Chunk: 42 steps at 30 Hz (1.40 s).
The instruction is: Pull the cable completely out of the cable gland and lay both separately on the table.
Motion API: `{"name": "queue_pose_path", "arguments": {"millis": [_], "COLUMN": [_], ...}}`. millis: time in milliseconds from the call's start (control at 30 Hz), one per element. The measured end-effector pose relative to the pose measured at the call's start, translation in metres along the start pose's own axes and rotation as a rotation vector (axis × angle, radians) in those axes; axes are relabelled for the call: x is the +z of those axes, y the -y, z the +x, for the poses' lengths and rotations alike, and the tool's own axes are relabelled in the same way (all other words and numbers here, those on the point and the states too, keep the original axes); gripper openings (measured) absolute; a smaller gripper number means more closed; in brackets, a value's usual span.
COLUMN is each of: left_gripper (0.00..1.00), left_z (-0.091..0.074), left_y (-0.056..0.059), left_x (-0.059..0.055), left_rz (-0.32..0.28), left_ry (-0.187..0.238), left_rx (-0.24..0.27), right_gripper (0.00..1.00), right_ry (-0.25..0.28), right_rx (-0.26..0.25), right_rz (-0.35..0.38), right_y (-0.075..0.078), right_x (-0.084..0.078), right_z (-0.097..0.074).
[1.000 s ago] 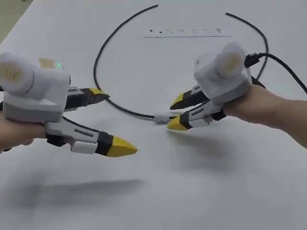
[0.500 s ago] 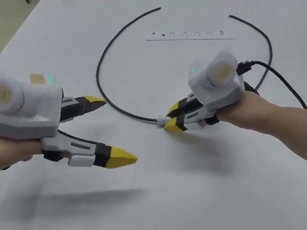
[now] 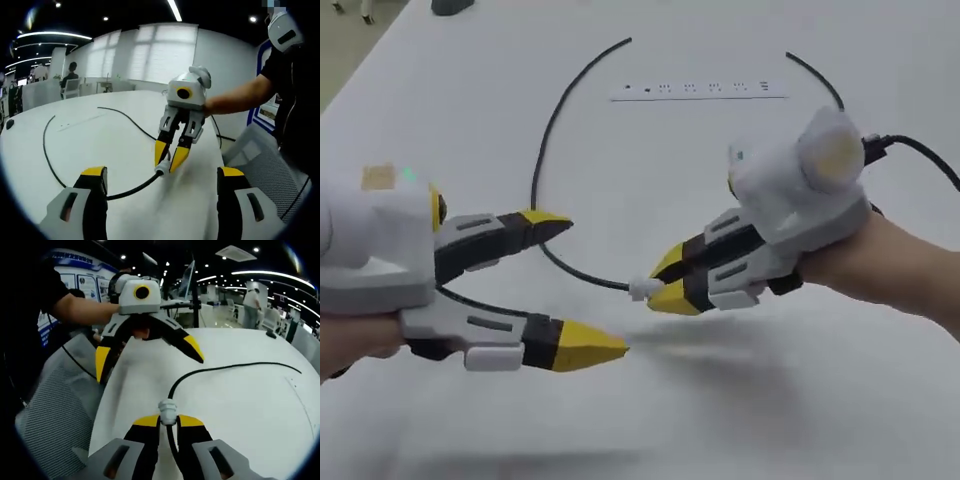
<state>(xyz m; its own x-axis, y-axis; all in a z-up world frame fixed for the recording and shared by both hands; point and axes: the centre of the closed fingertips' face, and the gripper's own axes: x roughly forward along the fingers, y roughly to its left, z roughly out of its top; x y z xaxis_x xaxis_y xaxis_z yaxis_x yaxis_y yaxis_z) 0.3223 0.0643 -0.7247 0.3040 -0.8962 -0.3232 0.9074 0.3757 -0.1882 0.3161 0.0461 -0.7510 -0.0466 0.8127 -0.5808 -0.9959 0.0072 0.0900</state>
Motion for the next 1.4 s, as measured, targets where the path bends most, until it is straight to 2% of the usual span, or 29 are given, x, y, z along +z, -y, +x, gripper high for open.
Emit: {"name": "queue_pose_path", "arguments": {"millis": [100, 133, 233, 300, 333, 367, 400, 433, 467, 533, 667, 767, 867, 933, 1100, 1167, 1333, 1400], "left_gripper": [0.81, 0.79, 0.76, 0.71, 0.66, 0.6, 0.55, 0.49, 0.47, 0.46, 0.36, 0.27, 0.23, 0.22, 0.15, 0.15, 0.15, 0.14], "left_z": [0.004, 0.005, 0.009, 0.011, 0.011, 0.013, 0.015, 0.016, 0.018, 0.018, 0.018, 0.015, 0.015, 0.015, 0.016, 0.016, 0.012, 0.011], "left_y": [0.016, 0.018, 0.029, 0.039, 0.047, 0.05, 0.052, 0.055, 0.061, 0.065, 0.069, 0.075, 0.081, 0.084, 0.083, 0.087, 0.087, 0.088], "left_x": [0.006, 0.008, 0.017, 0.023, 0.023, 0.025, 0.025, 0.024, 0.021, 0.023, 0.025, 0.034, 0.038, 0.037, 0.035, 0.037, 0.044, 0.047], "left_rz": [-0.021, -0.029, -0.042, -0.094, -0.13, -0.16, -0.113, -0.101, -0.119, -0.119, -0.133, -0.174, -0.177, -0.168, -0.149, -0.15, -0.085, -0.067], "left_ry": [0.021, 0.031, 0.054, 0.074, 0.066, 0.069, 0.066, 0.059, 0.037, 0.045, 0.04, 0.067, 0.077, 0.076, 0.062, 0.067, 0.088, 0.094], "left_rx": [-0.062, -0.066, -0.112, -0.158, -0.192, -0.195, -0.196, -0.2, -0.217, -0.234, -0.246, -0.266, -0.271, -0.27, -0.242, -0.249, -0.251, -0.256], "right_gripper": [0.07, 0.07, 0.07, 0.07, 0.07, 0.07, 0.07, 0.07, 0.07, 0.07, 0.07, 0.07, 0.07, 0.07, 0.07, 0.07, 0.08, 0.08], "right_ry": [0.022, 0.027, 0.013, 0.012, 0.014, 0.021, 0.028, 0.036, 0.045, 0.042, 0.043, 0.047, 0.046, 0.046, 0.044, 0.046, 0.075, 0.11], "right_rx": [-0.003, -0.008, -0.019, -0.032, -0.035, -0.044, -0.051, -0.058, -0.063, -0.07, -0.089, -0.1, -0.106, -0.104, -0.104, -0.105, -0.115, -0.086], "right_rz": [-0.041, -0.061, -0.088, -0.112, -0.115, -0.127, -0.145, -0.154, -0.158, -0.166, -0.183, -0.184, -0.19, -0.185, -0.184, -0.186, -0.18, -0.106], "right_y": [-0.016, -0.019, -0.03, -0.034, -0.036, -0.039, -0.04, -0.042, -0.044, -0.047, -0.052, -0.056, -0.06, -0.062, -0.067, -0.068, -0.068, -0.069], "right_x": [0.01, 0.012, 0.015, 0.016, 0.017, 0.02, 0.022, 0.025, 0.028, 0.029, 0.03, 0.031, 0.031, 0.031, 0.031, 0.032, 0.038, 0.042], "right_z": [-0.01, -0.013, -0.019, -0.023, -0.025, -0.027, -0.03, -0.032, -0.034, -0.036, -0.041, -0.047, -0.05, -0.05, -0.05, -0.051, -0.056, -0.058]}}
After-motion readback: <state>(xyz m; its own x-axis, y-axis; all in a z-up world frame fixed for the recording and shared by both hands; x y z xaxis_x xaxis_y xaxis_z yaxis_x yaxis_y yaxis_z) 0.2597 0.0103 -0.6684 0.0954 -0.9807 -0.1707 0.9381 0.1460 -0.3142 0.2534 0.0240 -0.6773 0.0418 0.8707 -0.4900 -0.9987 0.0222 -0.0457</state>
